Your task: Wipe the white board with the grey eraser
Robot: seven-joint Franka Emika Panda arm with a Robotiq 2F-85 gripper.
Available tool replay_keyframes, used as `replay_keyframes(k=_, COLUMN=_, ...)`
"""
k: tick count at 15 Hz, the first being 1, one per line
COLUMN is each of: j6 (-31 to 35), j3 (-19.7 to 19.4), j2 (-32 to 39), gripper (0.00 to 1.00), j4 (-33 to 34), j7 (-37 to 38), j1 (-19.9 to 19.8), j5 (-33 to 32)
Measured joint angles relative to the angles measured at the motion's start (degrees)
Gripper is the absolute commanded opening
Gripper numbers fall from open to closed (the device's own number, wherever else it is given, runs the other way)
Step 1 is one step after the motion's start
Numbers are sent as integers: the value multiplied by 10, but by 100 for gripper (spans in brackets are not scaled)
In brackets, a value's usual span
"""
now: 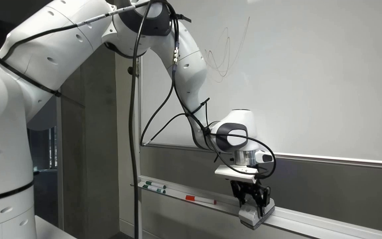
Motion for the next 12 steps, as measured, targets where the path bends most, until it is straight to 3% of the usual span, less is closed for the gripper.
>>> replay_keyframes(k=6, j6=0, j3=-70, j2=-11, gripper=38, j4=-16, j7=60, j1=61, j5=-24)
replay_keyframes(k=12, j6=9, j3=-126, j2=-73, gripper=38, j4=-68, j7=121, j1=120, j5=-73)
